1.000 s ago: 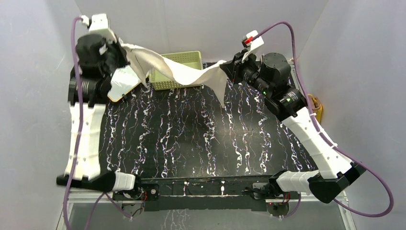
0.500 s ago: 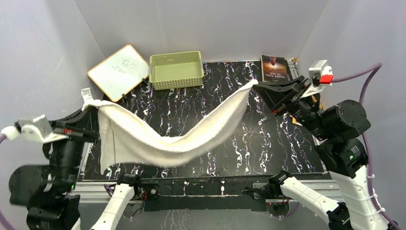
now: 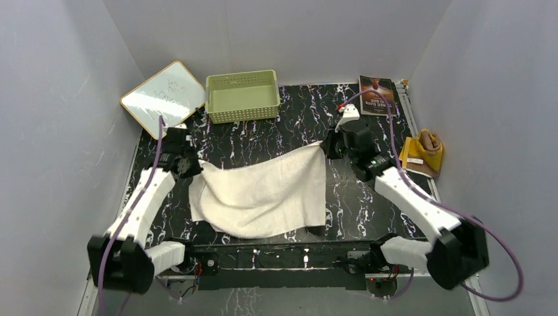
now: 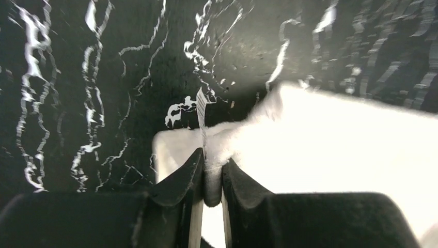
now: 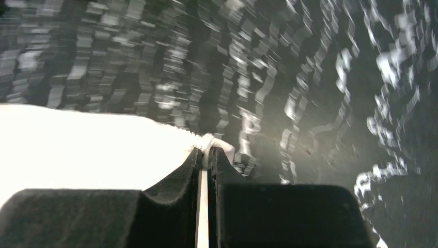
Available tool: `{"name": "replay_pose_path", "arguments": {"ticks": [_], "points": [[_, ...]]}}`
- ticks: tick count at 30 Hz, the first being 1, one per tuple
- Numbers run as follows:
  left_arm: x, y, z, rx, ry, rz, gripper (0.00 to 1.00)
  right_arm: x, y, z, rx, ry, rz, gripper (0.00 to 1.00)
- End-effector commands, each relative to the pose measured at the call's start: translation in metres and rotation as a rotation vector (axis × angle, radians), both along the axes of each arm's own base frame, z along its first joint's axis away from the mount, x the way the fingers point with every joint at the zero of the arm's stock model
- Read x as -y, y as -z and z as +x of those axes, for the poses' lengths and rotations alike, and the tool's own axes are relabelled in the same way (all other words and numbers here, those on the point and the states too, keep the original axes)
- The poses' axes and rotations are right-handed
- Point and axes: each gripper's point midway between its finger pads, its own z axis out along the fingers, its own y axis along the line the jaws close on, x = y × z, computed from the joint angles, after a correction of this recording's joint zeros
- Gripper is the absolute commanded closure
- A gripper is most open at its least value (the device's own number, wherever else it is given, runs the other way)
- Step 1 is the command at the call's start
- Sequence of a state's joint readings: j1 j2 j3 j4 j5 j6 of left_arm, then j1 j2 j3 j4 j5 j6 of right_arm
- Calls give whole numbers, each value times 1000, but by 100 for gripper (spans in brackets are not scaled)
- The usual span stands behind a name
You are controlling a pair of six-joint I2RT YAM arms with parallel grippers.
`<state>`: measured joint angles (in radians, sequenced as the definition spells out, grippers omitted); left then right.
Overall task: Roll the towels
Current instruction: Flatten out the towel at the center of the board.
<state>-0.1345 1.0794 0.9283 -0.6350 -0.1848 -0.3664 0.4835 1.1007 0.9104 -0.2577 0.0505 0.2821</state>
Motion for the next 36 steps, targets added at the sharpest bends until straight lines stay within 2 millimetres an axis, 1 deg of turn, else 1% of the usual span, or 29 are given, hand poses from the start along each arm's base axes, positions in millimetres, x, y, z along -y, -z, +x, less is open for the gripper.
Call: {"name": "replay_pose_path", "arguments": {"ticks": [1,2,3,4,5,6,7,8,9,10,12,14,16,18,22,23,25,27,30,31,36], "points": [[-2,48,41,-79,-76,12,80,49,43,72,-32,266,125,100],[-6,60,51,-119,-79,42,78,61,56,87,-59,310,136,100],[-12,64,65,-143,-69,81,76,68,68,101,-89,338,135,100],[-16,57,85,-128,-59,103,69,71,73,116,-105,345,129,100],[-20,56,99,-131,-52,123,58,72,75,129,-114,340,113,100],[-25,48,114,-119,-51,141,44,72,74,143,-120,334,94,96],[-30,44,126,-105,-47,152,29,69,69,155,-123,320,77,77],[-33,39,137,-91,-41,152,15,67,66,163,-135,301,56,60],[-38,35,145,-83,-42,152,7,65,60,169,-147,291,44,50],[-41,33,150,-76,-43,150,2,63,56,172,-149,281,42,44],[-49,32,155,-62,-51,136,2,56,46,172,-115,247,70,41],[-47,35,152,-53,-24,119,2,48,49,164,-101,208,68,40],[-44,40,143,-51,5,108,3,45,62,154,-125,194,39,40],[-43,48,127,-68,4,100,8,46,80,147,-171,192,26,39],[-44,84,98,-141,-3,37,22,46,108,138,-242,183,2,35],[-44,92,93,-156,-1,11,24,47,114,137,-255,181,-9,34],[-46,101,89,-168,3,2,29,49,118,135,-259,180,-18,34],[-51,99,96,-154,6,18,29,47,121,135,-253,168,-13,34],[-53,96,113,-112,24,15,28,42,119,135,-246,141,8,34],[-53,97,119,-106,35,17,28,40,130,135,-271,133,9,33],[-48,110,142,-97,96,-2,31,34,133,135,-271,105,32,33]]}}
